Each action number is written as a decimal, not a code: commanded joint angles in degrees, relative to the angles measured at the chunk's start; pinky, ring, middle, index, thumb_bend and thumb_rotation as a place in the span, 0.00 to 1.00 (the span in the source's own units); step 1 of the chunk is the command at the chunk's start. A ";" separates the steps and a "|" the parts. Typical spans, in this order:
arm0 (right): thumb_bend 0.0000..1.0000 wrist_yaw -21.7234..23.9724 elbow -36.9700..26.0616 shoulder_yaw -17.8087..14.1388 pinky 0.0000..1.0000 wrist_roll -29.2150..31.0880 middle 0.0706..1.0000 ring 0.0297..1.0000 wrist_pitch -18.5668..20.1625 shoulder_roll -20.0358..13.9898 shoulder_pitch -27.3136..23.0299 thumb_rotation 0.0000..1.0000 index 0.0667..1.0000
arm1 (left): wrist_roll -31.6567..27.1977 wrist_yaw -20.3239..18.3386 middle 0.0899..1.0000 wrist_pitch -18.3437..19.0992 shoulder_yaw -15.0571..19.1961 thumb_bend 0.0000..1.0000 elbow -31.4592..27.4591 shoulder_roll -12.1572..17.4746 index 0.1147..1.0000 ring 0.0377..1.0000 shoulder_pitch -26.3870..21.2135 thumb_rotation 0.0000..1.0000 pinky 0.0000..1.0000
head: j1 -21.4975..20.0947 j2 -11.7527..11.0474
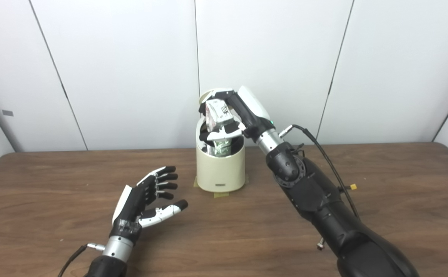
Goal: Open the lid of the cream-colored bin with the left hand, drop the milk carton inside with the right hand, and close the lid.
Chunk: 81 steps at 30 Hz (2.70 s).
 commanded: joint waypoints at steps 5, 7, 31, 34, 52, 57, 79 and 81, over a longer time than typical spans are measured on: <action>0.52 -7.49 2.55 1.77 0.47 -5.20 0.46 0.41 -1.83 -1.00 -3.26 0.00 0.49 | -0.42 0.14 0.76 -1.22 0.06 0.78 -2.59 0.43 0.78 0.72 -1.46 0.17 0.65 | 0.20 0.28; 0.52 -8.60 3.24 2.32 0.47 -5.66 0.46 0.41 -1.91 -1.04 -3.59 0.00 0.49 | -0.27 0.15 0.76 -1.08 0.01 0.77 -2.81 0.47 0.78 0.72 -1.41 0.17 0.64 | 0.16 0.36; 0.51 -16.66 9.22 2.08 0.40 -5.90 0.45 0.40 0.62 0.41 -5.32 0.00 0.50 | 0.10 0.01 0.77 0.20 -0.42 0.77 -3.93 0.72 0.79 0.72 -0.71 0.18 0.66 | 0.57 0.50; 0.52 -18.27 11.79 2.04 0.40 -5.81 0.45 0.40 -0.29 0.76 -6.43 0.00 0.48 | 0.28 0.25 0.76 0.64 -0.58 0.78 -4.40 0.64 0.79 0.72 -0.51 0.18 0.65 | 0.66 0.64; 0.50 -18.38 9.35 2.58 0.37 -5.98 0.45 0.41 -1.84 0.13 -5.51 0.00 0.47 | -0.44 0.21 0.76 1.00 -0.54 0.78 -4.29 0.73 0.79 0.72 -0.54 0.18 0.64 | 0.49 0.81; 0.52 -14.34 5.56 3.83 0.41 -7.80 0.45 0.47 1.44 -0.74 -4.45 0.00 0.48 | -0.20 0.25 0.76 1.14 -0.61 0.78 -4.14 0.78 0.79 0.72 -0.76 0.18 0.64 | 0.33 0.84; 0.87 -11.58 0.70 3.31 0.53 -8.41 0.68 0.62 3.27 -1.54 -2.12 0.20 0.71 | -0.51 0.10 0.76 0.40 -0.71 0.77 -3.26 0.65 0.79 0.73 -1.15 0.17 0.64 | 0.39 0.62; 0.87 -11.86 0.74 3.11 0.53 -8.08 0.68 0.61 2.46 -1.56 -2.10 0.20 0.70 | -0.42 0.15 0.76 0.28 -0.71 0.77 -3.16 0.67 0.79 0.73 -1.13 0.17 0.64 | 0.37 0.58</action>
